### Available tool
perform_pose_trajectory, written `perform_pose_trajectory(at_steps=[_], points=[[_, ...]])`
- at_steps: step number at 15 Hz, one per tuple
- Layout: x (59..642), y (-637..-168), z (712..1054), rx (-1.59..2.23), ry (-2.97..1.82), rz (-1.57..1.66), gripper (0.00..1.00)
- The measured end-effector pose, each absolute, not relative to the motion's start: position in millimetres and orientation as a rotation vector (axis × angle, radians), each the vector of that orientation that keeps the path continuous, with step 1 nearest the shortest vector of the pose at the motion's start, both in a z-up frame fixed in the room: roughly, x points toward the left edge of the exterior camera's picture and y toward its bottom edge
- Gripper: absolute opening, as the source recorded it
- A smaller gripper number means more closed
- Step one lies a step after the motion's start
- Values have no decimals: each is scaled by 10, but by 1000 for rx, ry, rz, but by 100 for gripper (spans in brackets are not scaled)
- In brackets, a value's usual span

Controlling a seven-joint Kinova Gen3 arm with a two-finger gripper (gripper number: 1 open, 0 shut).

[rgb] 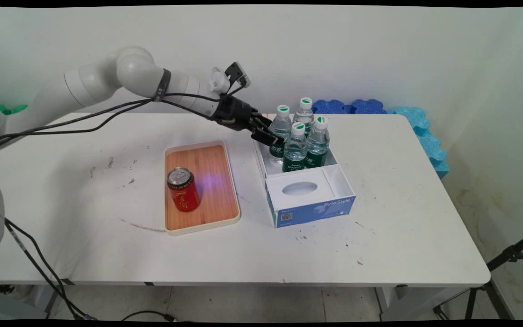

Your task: Pick up the green bottle from the white box, then place the picked object on the tray

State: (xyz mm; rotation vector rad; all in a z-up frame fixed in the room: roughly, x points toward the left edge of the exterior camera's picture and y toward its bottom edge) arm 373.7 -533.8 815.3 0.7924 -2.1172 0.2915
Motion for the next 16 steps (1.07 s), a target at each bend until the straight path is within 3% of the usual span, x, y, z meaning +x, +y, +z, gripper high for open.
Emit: perform_pose_trajectory(at_steps=[5, 6, 16], points=[[3659, -5368, 8089, 787, -2117, 294, 100], [3650, -5378, 8080, 782, -2120, 300, 0], [3671, -5407, 8081, 748, -2137, 367, 0]])
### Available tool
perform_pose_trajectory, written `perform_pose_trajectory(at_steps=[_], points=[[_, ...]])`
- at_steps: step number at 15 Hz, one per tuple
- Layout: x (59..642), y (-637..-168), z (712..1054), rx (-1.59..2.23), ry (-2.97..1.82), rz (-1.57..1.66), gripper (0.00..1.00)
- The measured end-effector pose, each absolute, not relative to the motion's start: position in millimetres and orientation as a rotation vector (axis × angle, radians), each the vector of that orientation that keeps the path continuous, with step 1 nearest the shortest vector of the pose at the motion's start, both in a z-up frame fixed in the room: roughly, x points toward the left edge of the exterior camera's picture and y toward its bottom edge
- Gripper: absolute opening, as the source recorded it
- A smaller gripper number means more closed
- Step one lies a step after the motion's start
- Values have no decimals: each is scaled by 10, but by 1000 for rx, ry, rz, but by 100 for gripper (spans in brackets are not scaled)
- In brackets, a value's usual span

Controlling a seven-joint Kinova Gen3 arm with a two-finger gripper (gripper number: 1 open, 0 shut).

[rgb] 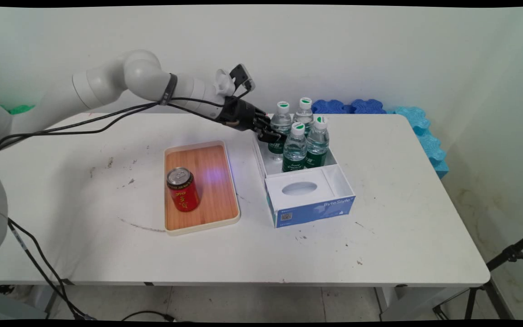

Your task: Place the picked object on the tray

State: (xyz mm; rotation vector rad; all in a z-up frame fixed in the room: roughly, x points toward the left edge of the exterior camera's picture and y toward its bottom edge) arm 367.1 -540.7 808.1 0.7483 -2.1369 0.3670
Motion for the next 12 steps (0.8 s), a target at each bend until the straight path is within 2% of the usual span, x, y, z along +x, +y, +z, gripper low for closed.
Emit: perform_pose_trajectory(at_steps=[5, 12], points=[[3766, -5322, 8276, 741, -2117, 396, 0], [4035, -5039, 8941, 707, -2066, 452, 0]])
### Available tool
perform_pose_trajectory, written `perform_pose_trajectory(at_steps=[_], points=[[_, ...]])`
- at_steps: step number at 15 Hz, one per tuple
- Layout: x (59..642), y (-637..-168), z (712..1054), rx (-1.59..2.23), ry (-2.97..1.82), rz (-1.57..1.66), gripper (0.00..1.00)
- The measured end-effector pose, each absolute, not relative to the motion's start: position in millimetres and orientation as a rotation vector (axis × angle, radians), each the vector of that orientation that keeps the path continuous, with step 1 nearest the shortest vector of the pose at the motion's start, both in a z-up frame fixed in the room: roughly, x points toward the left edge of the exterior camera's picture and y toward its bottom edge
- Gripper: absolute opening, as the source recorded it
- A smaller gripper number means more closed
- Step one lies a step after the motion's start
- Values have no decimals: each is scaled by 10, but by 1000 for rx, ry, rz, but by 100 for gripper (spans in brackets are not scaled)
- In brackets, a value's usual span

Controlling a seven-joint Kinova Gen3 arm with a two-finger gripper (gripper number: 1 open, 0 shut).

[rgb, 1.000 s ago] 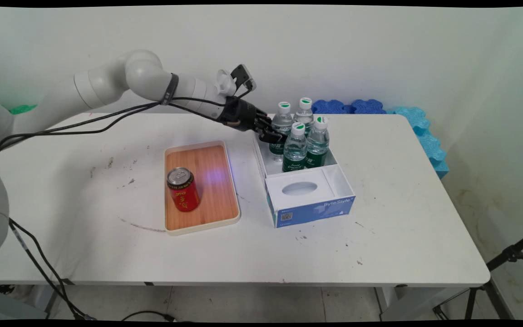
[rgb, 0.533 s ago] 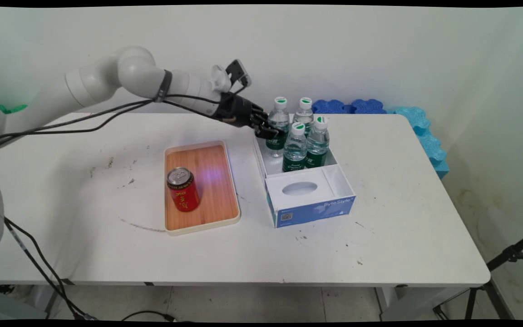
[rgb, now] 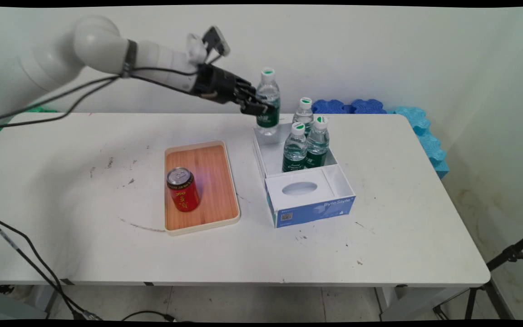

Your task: Place the picked object on the tray

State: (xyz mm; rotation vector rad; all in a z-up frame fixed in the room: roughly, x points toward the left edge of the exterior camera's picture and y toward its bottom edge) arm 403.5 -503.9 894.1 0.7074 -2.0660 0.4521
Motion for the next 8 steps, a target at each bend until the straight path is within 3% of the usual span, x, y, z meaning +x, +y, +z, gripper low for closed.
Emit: perform_pose_trajectory(at_steps=[8], points=[[4827, -4465, 9409, 697, -2095, 493, 0]])
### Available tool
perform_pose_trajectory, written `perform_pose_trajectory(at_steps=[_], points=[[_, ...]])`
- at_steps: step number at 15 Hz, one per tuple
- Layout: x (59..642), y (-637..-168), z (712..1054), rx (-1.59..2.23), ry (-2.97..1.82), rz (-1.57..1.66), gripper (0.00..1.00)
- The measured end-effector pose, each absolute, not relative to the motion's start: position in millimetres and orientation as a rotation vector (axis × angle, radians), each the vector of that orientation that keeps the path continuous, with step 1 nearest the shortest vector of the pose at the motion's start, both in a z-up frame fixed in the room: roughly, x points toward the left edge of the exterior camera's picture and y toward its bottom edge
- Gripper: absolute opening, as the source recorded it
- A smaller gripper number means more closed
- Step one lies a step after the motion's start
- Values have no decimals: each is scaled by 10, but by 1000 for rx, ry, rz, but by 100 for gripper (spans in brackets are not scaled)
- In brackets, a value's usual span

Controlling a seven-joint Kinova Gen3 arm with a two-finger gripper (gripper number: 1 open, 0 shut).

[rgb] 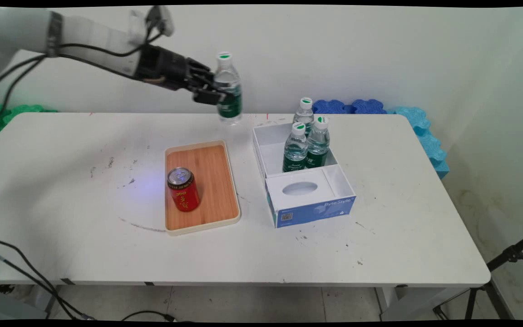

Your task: Place the picked object on the tray

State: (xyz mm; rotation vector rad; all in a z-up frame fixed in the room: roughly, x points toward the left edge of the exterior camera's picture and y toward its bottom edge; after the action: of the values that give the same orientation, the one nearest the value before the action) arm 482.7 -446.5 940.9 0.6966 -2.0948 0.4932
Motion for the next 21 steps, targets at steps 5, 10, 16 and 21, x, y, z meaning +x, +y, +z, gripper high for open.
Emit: perform_pose_trajectory(at_steps=[5, 10, 16, 21], points=[[5219, -4225, 9388, 733, -2110, 498, 0], [5443, -4102, 9225, 771, -2117, 484, 0], [5570, -4070, 8863, 814, -2136, 459, 0], [5566, -4103, 8561, 832, -2134, 442, 0]])
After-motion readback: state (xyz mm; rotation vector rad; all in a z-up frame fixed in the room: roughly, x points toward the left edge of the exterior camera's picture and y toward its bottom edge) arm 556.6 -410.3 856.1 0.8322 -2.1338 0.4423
